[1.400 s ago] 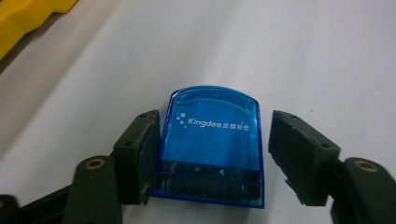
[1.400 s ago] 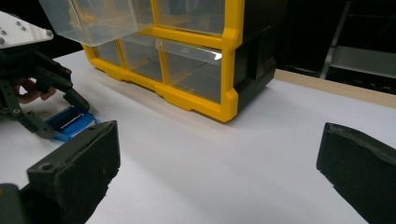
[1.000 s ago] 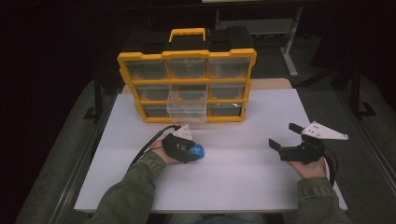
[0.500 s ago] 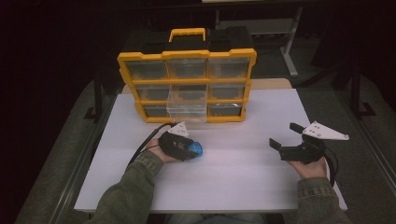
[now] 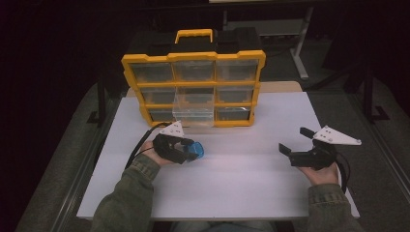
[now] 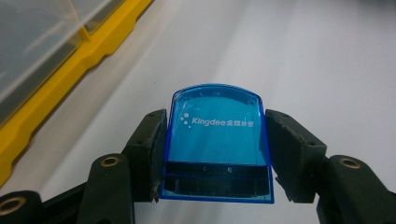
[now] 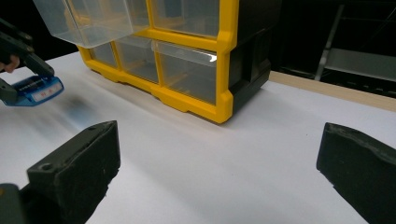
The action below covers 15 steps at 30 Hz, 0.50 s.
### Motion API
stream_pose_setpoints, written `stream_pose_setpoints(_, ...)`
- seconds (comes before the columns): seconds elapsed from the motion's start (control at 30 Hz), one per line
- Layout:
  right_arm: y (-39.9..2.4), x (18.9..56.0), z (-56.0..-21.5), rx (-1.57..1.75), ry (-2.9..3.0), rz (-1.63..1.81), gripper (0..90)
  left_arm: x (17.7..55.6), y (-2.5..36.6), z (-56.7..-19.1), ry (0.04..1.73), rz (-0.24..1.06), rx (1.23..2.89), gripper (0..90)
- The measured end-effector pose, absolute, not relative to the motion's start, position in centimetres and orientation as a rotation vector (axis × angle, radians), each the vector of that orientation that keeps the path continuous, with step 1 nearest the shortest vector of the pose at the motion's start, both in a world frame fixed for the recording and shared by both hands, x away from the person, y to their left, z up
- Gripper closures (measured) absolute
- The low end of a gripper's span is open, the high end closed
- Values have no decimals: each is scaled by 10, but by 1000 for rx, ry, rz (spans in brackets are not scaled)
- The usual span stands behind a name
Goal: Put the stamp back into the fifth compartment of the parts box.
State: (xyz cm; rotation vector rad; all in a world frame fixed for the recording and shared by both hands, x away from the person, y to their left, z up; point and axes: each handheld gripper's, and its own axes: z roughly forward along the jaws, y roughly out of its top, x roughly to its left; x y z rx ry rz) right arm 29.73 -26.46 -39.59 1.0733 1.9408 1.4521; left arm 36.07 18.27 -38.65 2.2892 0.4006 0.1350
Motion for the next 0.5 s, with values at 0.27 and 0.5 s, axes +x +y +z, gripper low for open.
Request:
stream_pose_setpoints(0.27,-265,297,-396,1075,1938,1451,0,358,193,-369,403,151,2273,417)
stream_pose_setpoints(0.5,-264,297,-396,1076,1938,1448,0,355,196,-357,380,149,2284,417)
